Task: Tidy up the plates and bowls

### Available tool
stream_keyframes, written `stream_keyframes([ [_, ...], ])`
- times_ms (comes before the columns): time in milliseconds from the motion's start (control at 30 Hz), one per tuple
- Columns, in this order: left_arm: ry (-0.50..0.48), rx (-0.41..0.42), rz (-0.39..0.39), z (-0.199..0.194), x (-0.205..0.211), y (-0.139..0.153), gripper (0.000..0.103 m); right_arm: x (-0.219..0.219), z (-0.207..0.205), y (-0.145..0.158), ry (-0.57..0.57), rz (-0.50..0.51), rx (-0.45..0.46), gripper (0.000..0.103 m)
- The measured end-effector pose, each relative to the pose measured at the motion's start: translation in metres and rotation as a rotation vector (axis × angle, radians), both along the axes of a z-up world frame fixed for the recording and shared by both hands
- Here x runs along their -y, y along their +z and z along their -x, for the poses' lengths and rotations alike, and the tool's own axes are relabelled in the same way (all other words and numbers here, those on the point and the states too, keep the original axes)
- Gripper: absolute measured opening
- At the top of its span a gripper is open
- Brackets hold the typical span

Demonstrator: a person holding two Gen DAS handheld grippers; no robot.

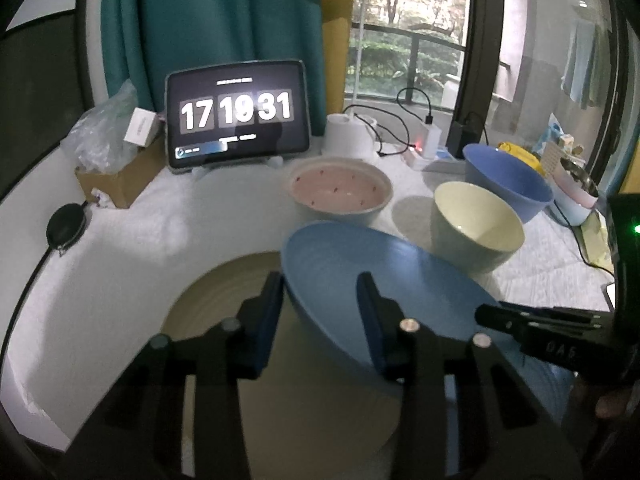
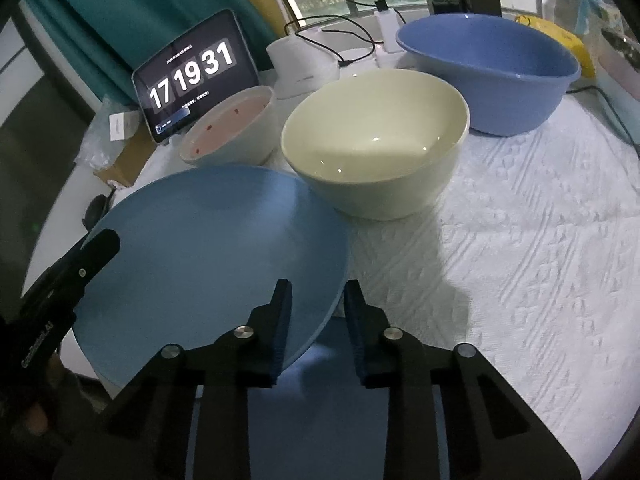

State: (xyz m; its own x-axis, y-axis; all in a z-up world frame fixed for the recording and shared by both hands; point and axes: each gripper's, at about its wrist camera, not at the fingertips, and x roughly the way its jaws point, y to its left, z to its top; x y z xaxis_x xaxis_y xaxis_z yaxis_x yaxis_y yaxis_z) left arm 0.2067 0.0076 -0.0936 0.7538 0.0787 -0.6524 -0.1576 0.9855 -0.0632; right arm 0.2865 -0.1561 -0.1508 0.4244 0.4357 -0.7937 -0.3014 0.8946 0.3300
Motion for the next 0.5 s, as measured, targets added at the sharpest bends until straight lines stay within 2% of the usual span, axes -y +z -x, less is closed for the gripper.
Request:
stream_keyframes([
  [167, -0.001, 0.03, 0.001, 0.012, -0.002, 0.007, 0.038, -0.002, 0.007, 0.003, -0.004, 0.021, 0.021, 0.024],
  [500, -0.003, 0.07, 0.003, 0.046, -0.004, 0.017, 0.038, -0.001, 0.035, 0.021, -0.006, 0.008, 0.075, 0.024],
])
